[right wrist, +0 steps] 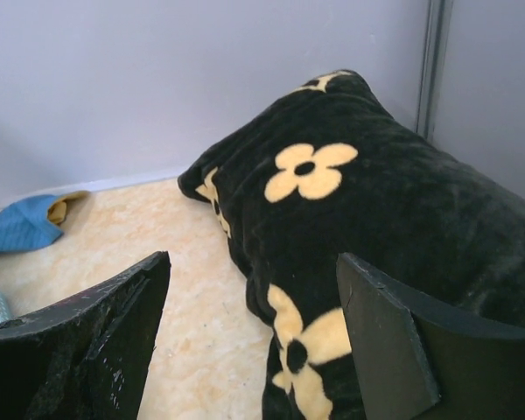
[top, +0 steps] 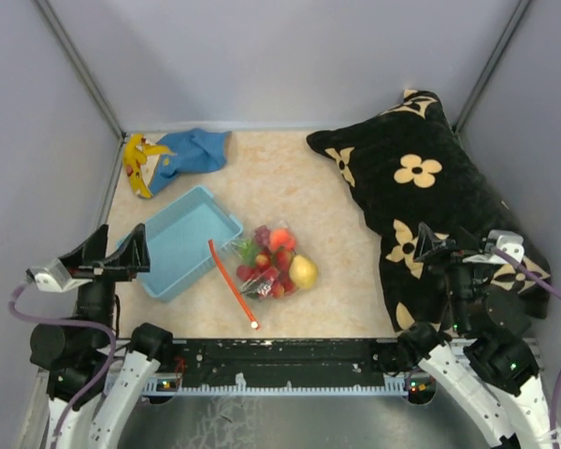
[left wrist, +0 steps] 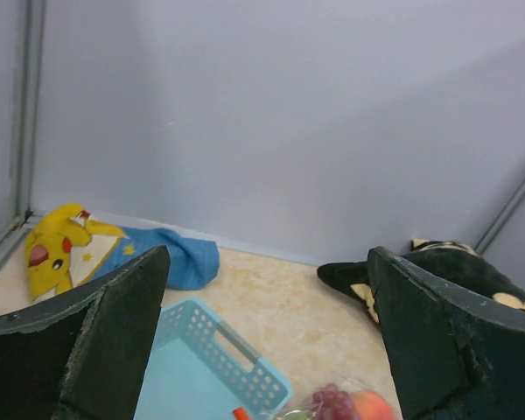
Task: Place the food in the zip-top bag and seal the zipper
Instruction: Reset both arms
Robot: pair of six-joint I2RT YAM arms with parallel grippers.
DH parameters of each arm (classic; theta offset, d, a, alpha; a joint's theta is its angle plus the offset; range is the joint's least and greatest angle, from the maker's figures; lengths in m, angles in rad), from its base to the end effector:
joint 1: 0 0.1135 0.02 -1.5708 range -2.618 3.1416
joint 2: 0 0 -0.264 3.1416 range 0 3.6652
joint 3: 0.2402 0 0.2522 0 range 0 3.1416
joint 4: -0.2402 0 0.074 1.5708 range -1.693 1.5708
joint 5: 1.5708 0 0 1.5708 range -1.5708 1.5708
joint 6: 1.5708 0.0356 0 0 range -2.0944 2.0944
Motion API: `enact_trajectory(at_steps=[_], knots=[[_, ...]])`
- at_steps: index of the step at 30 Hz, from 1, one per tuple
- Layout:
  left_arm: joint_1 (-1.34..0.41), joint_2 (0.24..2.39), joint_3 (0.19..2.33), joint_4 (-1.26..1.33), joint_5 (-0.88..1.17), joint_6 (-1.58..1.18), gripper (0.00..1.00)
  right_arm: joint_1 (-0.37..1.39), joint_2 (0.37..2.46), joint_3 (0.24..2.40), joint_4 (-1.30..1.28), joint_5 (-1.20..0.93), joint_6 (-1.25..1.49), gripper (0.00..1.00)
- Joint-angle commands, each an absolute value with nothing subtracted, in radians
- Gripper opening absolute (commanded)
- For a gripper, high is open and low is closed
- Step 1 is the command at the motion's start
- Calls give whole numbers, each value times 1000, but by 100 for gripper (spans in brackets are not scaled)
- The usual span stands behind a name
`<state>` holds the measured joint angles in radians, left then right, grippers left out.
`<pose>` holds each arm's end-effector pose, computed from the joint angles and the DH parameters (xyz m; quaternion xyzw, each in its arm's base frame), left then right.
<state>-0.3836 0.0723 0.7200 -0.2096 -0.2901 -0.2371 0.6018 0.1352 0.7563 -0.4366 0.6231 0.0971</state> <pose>0.0166 0.0043 0.3741 -0.0828 0.5384 -0.1812 0.8188 0.0314 -0.0036 0.3593 0.0765 0.6478 0.0667 0.7550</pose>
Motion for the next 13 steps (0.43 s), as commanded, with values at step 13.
enact_trajectory(at_steps=[13], knots=[[-372,57,608,-250,-379,-129,100,595,84,698,-446,648,106,77]])
